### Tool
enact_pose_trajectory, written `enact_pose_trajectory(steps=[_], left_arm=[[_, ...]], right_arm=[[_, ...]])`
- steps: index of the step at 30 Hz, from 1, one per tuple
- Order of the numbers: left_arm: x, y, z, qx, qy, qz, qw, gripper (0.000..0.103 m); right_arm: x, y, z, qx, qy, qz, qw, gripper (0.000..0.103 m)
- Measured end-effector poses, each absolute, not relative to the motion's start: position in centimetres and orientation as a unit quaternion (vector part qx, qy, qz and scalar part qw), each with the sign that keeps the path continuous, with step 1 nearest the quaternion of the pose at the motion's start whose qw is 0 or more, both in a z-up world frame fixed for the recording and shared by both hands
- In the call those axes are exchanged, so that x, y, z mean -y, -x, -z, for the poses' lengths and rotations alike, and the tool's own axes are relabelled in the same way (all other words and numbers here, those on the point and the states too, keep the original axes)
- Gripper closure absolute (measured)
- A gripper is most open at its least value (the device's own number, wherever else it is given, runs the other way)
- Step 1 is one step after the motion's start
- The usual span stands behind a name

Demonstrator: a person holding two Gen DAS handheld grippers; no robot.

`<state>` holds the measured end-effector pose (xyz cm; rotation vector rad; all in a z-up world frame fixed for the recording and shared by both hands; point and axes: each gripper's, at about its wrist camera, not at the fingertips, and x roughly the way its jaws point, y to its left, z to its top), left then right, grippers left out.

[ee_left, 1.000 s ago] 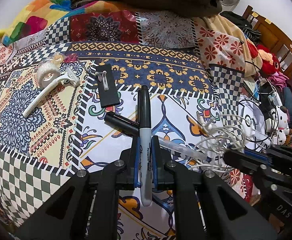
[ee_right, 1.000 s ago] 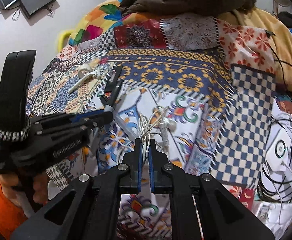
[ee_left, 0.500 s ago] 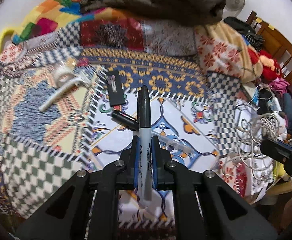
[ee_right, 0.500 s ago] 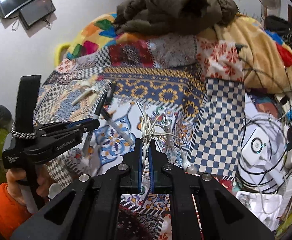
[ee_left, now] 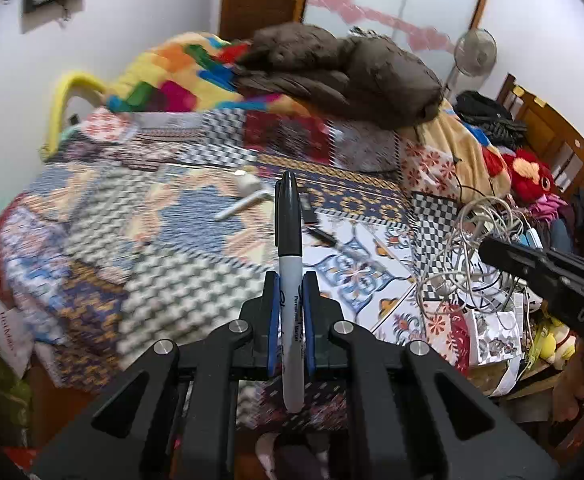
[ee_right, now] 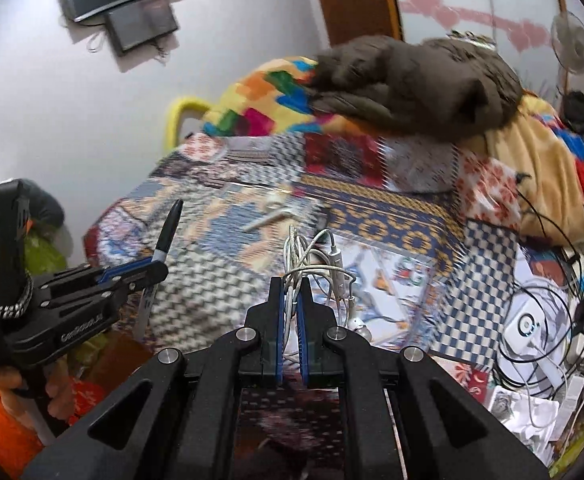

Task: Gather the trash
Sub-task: 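Carry the cable and marker over the white bin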

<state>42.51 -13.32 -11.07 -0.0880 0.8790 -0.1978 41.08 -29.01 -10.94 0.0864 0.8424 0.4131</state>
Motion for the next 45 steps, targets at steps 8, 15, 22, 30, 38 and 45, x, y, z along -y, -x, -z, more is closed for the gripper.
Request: enact_pose_trajectory(steps=[8, 15, 22, 30, 38, 45], left_arm=[[6.6, -34.1, 7.8, -0.391, 0.055, 0.042, 0.918, 0.093], [0.8, -27.2, 7.4, -0.379, 0.077, 0.004, 0.922, 0.093], [-4.3, -21.8, 9.0, -0.387, 0.100, -0.039, 0.916, 0.093], [-9.7, -16.6, 12.8, -0.413, 0.137, -0.085, 0.896, 0.093], [-13.7, -13.8, 19.0, -0.455, 0.173, -0.128, 0.864, 0.093], [-15.9, -14.1, 25.6, -0.509, 0.208, -0.148, 0.822, 0.093]], right_arm=[[22.3, -36.8, 8.4, -0.387, -0.010, -0.245, 0.889, 0.098], [16.2, -32.9, 8.1, -0.384, 0.022, -0.287, 0.877, 0.098], [10.0, -29.5, 9.4, -0.391, 0.047, -0.332, 0.857, 0.098], [3.6, -26.3, 12.0, -0.411, 0.080, -0.373, 0.828, 0.098], [-2.1, -25.2, 17.0, -0.462, 0.115, -0.397, 0.784, 0.098], [-6.1, -25.7, 22.7, -0.520, 0.138, -0.400, 0.742, 0.098]])
